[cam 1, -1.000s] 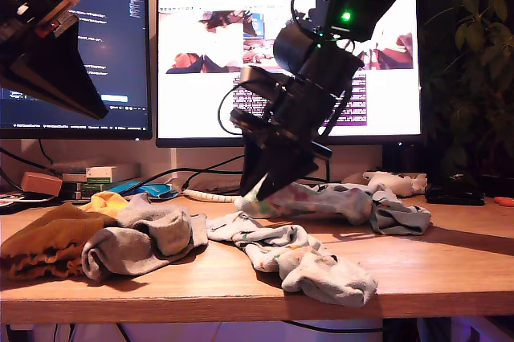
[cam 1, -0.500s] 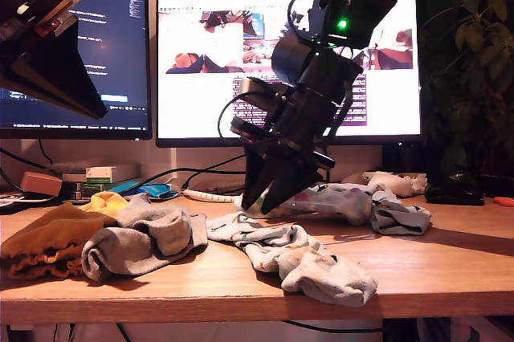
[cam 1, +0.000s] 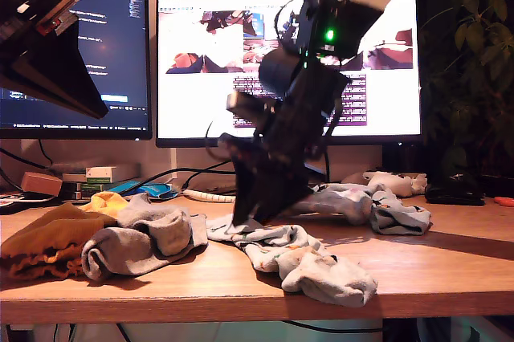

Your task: Pair up the socks based on colour and pattern, by placing them on top of one another

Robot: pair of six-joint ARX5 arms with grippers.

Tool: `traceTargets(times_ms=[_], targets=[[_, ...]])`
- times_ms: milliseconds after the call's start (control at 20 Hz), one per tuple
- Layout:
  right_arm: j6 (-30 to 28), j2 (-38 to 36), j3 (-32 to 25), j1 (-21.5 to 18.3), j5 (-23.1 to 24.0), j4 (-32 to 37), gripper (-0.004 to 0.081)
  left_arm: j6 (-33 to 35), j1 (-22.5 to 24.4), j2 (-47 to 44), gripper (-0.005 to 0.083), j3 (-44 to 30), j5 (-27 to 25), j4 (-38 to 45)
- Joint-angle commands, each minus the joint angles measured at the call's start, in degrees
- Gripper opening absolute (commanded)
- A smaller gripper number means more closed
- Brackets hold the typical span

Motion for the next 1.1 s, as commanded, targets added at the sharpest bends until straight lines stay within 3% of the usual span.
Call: traceTargets(times_ms=[0,100,200,400,550,750,1050], targets=[[-0.1,1.4,0.0,0.2,0.2,0.3,0.0195,-0.4,-0.2,-0.5,-0.0022,-0.5,0.1,0.3],[0.0,1.6,0.0,0.2,1.1,0.9,0.0129,-0.4,-0.2,-0.5,-0.0022,-0.5,0.1,0.3],[0.2,1.8,0.0,0.2,3.2,2.5,-0.0018,-0.4,-0.2,-0.5,-0.0022,-0.5,0.1,0.3],[5.6,1.8,0.0,-0.4,7.2,7.1,-0.0012,-0.8,-0.2,-0.5,-0.0022,-0.5,0.1,-0.1],[7.7,1.8,0.0,-1.0,7.7,7.4,-0.0012,-1.3,-0.2,-0.5,-0.0022,-0.5,0.1,0.0],[14.3,1.8,0.0,-1.6,13.4,7.6,-0.0012,-1.5,-0.2,-0.5,-0.0022,-0.5,0.1,-0.1],[13.4,1.8,0.0,-2.1,12.6,2.4,-0.0008,-1.7,-0.2,-0.5,-0.0022,-0.5,0.1,-0.3]])
